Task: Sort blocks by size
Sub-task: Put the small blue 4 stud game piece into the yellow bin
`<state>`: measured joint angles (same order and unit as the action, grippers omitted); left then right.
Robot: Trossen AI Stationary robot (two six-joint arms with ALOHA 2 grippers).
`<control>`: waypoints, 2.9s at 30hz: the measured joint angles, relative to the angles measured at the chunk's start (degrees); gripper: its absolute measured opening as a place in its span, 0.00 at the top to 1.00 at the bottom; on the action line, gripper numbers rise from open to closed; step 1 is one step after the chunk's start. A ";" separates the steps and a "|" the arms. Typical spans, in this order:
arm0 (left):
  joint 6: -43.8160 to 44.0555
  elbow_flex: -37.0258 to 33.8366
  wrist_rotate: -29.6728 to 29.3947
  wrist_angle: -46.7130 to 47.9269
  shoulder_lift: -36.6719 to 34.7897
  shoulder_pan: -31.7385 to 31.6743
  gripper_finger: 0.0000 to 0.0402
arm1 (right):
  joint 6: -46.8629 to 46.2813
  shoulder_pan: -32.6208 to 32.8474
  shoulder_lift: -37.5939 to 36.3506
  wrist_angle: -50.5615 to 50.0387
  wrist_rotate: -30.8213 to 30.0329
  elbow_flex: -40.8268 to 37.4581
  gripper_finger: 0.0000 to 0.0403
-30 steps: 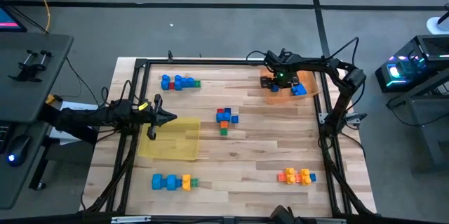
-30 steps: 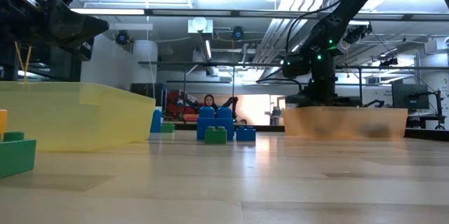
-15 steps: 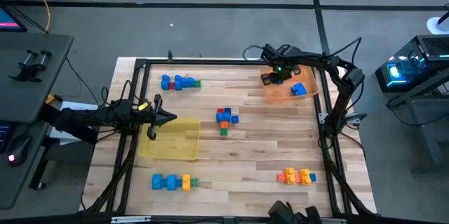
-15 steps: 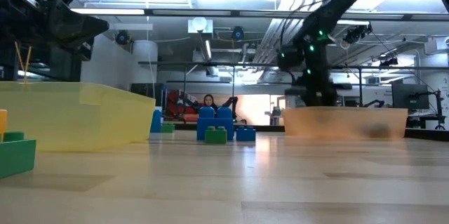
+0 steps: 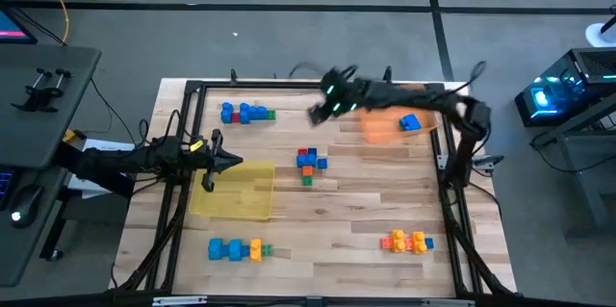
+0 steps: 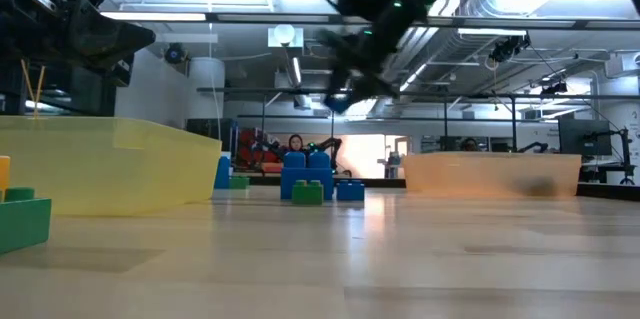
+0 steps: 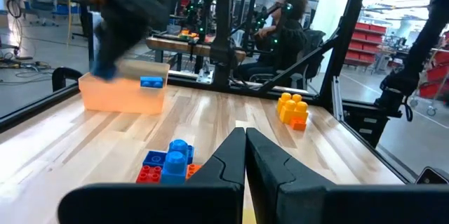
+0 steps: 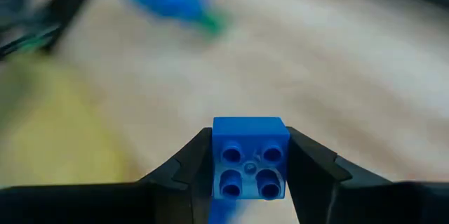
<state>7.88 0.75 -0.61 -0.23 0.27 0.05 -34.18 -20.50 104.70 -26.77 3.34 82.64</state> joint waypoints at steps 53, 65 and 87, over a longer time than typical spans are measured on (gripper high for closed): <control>-0.02 0.00 -0.04 0.00 -0.02 -0.02 1.00 | 30.95 20.09 -6.79 -25.51 -5.41 -3.24 0.20; -0.01 0.00 -0.04 0.00 -0.02 -0.01 1.00 | 44.16 15.12 3.70 -1.62 -4.64 -7.98 0.20; -0.02 0.00 -0.03 0.00 -0.02 -0.02 1.00 | 47.12 14.55 6.00 5.87 -2.47 -15.86 0.20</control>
<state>7.86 0.75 -0.64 -0.23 0.25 0.03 12.94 -5.96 110.69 -20.90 0.86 66.78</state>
